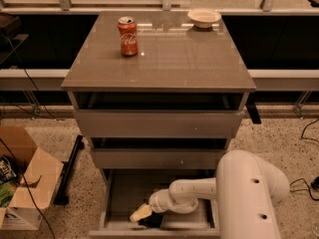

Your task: Pick sponge from bottom drawer and place on counter

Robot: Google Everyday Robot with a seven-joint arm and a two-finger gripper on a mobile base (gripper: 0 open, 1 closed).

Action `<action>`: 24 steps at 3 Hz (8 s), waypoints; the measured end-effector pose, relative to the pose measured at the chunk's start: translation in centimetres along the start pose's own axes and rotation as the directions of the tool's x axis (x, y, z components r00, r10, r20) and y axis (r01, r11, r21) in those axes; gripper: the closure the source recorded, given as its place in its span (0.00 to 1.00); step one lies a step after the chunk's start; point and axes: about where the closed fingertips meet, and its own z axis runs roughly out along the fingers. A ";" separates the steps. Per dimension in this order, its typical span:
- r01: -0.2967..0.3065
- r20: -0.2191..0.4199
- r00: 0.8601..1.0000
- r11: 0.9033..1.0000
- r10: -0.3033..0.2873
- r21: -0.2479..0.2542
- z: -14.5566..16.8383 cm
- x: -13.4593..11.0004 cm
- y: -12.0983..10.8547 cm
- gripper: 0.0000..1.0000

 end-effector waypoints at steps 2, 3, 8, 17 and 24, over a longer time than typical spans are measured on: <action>-0.038 -0.056 0.997 0.988 0.047 0.152 3.2 2.6 -2.6 0.00; -0.059 -0.083 0.994 0.981 0.076 0.185 4.0 4.3 -2.9 0.00; -0.132 -0.045 0.989 0.970 0.144 0.203 4.6 6.6 -2.3 0.96; 0.626 0.384 0.593 0.705 -0.707 0.332 -53.7 -30.4 16.7 1.00; 0.823 0.092 0.415 0.416 -0.905 0.387 -52.4 -54.6 6.4 0.82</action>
Offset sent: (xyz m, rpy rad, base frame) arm 0.0128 -0.0157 -0.0707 -0.2040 -0.0204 -0.1686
